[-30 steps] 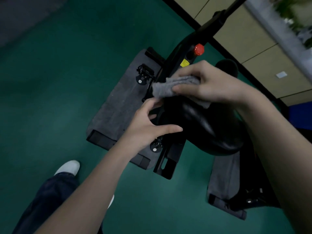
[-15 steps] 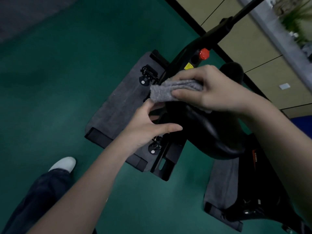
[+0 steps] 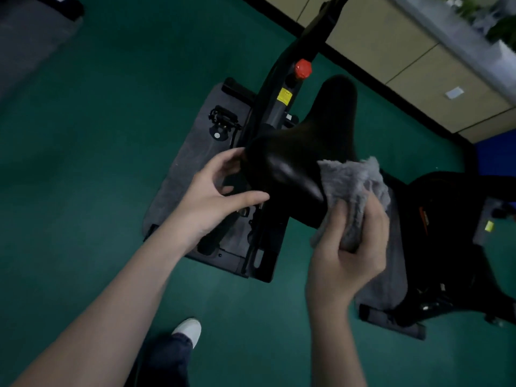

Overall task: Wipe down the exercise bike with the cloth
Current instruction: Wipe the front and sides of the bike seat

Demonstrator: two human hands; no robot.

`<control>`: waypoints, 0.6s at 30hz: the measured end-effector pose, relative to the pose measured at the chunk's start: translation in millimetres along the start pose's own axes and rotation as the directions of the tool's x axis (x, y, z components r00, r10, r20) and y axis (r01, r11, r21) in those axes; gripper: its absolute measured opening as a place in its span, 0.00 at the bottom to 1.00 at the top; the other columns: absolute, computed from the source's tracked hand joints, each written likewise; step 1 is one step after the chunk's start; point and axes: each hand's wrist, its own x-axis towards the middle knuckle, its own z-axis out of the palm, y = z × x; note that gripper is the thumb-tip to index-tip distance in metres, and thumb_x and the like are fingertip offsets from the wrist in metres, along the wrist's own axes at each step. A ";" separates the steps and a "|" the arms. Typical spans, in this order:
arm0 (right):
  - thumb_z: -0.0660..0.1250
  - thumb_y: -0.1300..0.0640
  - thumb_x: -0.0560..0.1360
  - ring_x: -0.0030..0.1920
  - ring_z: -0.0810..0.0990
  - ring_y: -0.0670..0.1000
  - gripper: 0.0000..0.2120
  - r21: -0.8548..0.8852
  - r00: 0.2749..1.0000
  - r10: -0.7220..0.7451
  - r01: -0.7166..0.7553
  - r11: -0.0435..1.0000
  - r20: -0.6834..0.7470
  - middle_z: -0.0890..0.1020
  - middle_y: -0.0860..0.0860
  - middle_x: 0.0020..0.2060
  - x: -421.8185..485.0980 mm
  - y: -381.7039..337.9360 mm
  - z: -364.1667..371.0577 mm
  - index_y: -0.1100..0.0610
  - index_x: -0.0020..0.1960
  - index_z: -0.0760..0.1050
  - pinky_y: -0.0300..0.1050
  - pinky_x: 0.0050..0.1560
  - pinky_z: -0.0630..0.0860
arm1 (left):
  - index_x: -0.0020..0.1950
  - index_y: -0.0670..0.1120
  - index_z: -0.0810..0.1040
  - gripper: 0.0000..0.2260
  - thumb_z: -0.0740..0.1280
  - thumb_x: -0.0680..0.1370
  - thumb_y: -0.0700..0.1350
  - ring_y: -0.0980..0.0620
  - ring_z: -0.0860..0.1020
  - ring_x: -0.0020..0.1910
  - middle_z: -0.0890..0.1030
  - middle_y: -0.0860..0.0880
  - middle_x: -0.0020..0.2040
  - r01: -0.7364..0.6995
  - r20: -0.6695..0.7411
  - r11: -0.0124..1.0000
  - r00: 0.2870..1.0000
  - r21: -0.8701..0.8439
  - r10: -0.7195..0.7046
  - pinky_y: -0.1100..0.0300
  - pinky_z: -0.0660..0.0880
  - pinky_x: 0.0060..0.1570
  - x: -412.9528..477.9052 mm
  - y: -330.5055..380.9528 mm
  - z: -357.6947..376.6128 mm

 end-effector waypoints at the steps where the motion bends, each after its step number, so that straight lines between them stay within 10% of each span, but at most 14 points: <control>1: 0.64 0.66 0.76 0.54 0.80 0.62 0.11 0.015 0.996 0.057 -0.056 0.998 -0.073 0.80 0.65 0.51 -5.0 -4.3 6.6 0.71 0.57 0.76 0.63 0.56 0.75 | 0.60 0.62 0.73 0.33 0.78 0.56 0.57 0.66 0.73 0.62 0.78 0.64 0.60 0.000 0.005 1.000 1.000 0.009 0.000 0.60 0.71 0.59 0.4 0.3 -1.2; 10: 0.64 0.66 0.77 0.59 0.75 0.50 0.11 0.021 0.979 0.123 -0.121 0.992 -0.161 0.80 0.61 0.54 -6.8 -9.6 21.8 0.68 0.58 0.76 0.57 0.64 0.73 | 0.57 0.65 0.70 0.32 0.75 0.56 0.61 0.72 0.72 0.58 0.77 0.70 0.54 -0.015 0.090 0.980 0.996 0.199 -0.003 0.64 0.73 0.57 3.7 17.6 -9.8; 13: 0.64 0.64 0.77 0.58 0.76 0.48 0.12 0.053 0.941 0.276 -0.271 0.961 -0.195 0.79 0.57 0.54 1.7 -7.1 15.5 0.68 0.59 0.76 0.41 0.62 0.73 | 0.62 0.63 0.69 0.36 0.75 0.56 0.63 0.66 0.72 0.62 0.75 0.61 0.62 0.001 0.116 0.955 0.993 0.297 -0.037 0.57 0.73 0.62 2.0 23.2 -13.9; 18: 0.65 0.62 0.78 0.58 0.77 0.42 0.12 0.181 0.827 0.555 -0.536 0.825 -0.084 0.80 0.50 0.55 22.8 -16.7 -4.6 0.63 0.60 0.77 0.45 0.63 0.73 | 0.71 0.55 0.65 0.43 0.73 0.57 0.63 0.60 0.72 0.63 0.70 0.54 0.67 0.006 0.170 0.887 0.981 0.462 -0.095 0.57 0.74 0.59 -6.5 43.3 -24.1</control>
